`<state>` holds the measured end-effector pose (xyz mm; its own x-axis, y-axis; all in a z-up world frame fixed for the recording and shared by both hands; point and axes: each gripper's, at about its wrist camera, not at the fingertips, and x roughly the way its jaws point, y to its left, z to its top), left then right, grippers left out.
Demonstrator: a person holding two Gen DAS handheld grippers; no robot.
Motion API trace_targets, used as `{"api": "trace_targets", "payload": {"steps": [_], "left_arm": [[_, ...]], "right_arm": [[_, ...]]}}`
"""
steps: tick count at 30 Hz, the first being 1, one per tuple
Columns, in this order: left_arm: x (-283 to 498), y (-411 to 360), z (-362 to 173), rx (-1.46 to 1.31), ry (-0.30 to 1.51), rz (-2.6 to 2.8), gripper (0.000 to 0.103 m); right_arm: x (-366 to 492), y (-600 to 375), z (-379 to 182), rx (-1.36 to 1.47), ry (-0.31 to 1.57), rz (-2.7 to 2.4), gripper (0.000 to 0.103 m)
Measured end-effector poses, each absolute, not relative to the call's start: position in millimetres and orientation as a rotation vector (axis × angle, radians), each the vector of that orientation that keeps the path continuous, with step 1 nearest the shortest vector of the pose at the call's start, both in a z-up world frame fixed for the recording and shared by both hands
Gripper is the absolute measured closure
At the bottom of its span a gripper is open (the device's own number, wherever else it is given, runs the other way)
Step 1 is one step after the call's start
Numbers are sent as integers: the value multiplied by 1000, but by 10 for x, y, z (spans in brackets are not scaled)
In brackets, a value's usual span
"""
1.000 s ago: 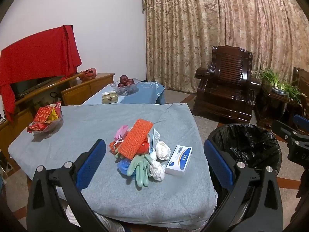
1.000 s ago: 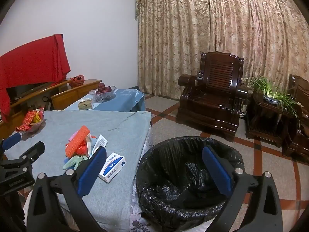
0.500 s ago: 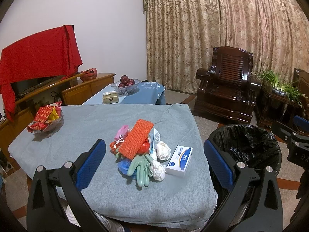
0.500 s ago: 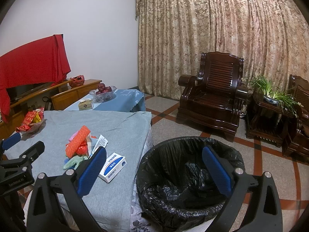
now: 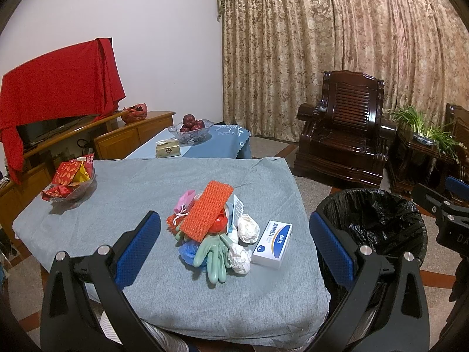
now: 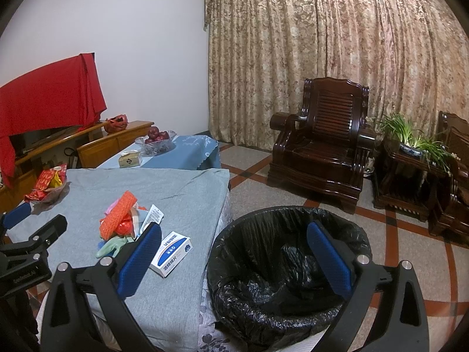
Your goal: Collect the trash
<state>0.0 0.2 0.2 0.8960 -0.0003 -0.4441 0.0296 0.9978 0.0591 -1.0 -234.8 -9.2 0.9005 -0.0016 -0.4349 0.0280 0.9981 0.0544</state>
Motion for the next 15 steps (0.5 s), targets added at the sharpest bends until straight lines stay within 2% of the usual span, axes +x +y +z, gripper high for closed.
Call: {"api": "trace_targets", "payload": {"steps": [15], "left_arm": [[-2,4,2,64,459,-15,5]], "right_arm": [[10,-2358,-114,62,450,-14,6]]}}
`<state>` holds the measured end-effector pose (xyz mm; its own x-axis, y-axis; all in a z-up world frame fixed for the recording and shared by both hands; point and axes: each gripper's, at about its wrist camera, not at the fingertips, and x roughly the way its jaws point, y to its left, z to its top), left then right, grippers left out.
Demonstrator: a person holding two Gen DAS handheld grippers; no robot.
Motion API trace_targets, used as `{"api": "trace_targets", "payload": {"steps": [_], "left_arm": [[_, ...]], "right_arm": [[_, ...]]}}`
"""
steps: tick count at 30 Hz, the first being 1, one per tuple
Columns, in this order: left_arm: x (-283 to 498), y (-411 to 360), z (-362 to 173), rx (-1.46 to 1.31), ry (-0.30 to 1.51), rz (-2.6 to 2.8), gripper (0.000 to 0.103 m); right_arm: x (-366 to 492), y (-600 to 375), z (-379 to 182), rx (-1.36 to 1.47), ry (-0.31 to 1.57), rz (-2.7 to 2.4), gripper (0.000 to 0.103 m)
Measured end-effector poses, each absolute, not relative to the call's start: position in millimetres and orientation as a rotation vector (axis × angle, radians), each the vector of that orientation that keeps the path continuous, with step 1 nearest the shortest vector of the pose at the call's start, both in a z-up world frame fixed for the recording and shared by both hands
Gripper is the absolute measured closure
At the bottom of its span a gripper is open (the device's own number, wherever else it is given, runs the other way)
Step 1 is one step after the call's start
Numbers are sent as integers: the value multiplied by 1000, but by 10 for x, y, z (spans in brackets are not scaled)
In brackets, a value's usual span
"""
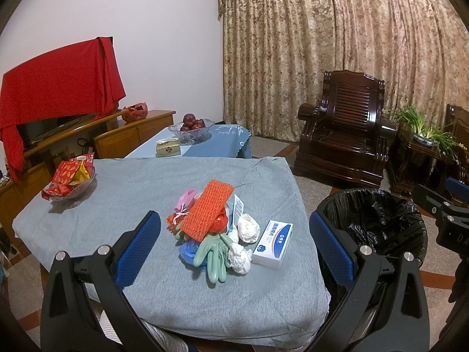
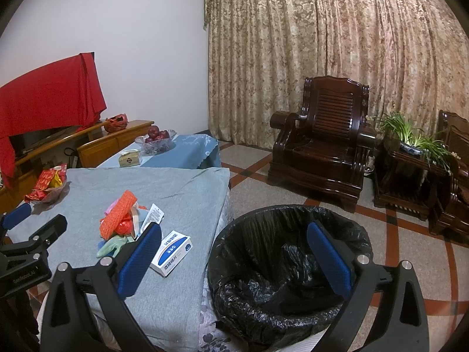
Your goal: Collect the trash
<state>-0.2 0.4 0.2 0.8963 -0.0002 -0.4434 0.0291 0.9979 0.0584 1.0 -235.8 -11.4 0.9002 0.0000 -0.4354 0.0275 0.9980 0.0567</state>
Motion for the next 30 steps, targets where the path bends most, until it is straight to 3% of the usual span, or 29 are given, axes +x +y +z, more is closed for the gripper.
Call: {"api": "trace_targets", "payload": {"steps": [30], "left_arm": [[126,218,-136,58,466,-11,5]], "right_arm": [[10,-2345,-213,65,460,-11,6]]}}
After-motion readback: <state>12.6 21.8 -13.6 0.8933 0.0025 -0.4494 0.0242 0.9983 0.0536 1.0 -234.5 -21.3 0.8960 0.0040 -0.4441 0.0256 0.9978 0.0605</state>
